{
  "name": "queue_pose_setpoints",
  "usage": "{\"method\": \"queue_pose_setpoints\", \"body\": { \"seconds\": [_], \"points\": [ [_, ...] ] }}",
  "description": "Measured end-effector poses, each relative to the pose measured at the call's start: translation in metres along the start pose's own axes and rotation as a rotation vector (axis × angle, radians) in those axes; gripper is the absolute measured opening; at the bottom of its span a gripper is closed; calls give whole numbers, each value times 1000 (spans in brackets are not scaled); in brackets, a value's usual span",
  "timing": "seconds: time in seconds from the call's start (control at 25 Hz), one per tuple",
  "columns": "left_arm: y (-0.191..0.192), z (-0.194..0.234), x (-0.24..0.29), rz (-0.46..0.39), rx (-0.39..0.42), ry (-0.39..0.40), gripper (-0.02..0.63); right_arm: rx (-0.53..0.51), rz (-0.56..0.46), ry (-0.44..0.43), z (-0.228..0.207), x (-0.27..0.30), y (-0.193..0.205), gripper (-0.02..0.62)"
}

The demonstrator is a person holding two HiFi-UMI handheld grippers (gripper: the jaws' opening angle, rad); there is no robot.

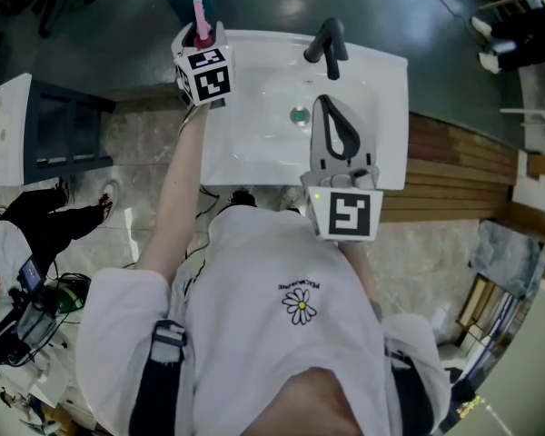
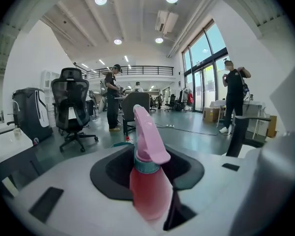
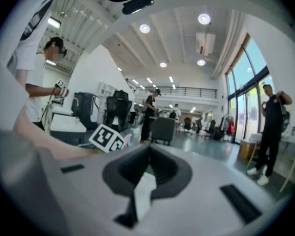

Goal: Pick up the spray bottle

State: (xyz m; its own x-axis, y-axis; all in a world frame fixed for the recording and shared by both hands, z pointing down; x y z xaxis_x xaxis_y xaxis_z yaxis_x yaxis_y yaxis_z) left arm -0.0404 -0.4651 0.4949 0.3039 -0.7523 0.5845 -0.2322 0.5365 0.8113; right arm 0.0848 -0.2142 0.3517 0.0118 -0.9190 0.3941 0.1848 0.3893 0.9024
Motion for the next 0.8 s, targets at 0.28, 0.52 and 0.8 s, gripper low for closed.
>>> {"method": "queue_pose_setpoints", "body": {
  "seconds": [0.28, 0.52, 0.8],
  "points": [
    [-1, -1, 1, 11, 5, 16, 169, -7, 2, 2, -1, -1, 1, 29],
    [-2, -5, -3, 5, 37, 7, 164, -2, 8, 4, 0, -4, 2, 29],
    [1, -13, -3, 1, 77, 20, 161, 4, 10, 9, -2, -5, 6, 29]
  ]
}}
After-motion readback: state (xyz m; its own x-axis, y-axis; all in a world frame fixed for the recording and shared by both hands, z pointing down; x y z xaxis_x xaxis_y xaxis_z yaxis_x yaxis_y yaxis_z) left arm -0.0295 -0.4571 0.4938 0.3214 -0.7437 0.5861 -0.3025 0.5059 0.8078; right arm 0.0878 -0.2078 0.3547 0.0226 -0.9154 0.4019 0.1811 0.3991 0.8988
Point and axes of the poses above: the fingertips, and each gripper's own axes: x forward along the fingers, z to its left, y out of its underside, the point moved 2 cm from there along -x, backward along the fingers, and after that the axes turned 15 degrees about z, right-handed, at the moved point
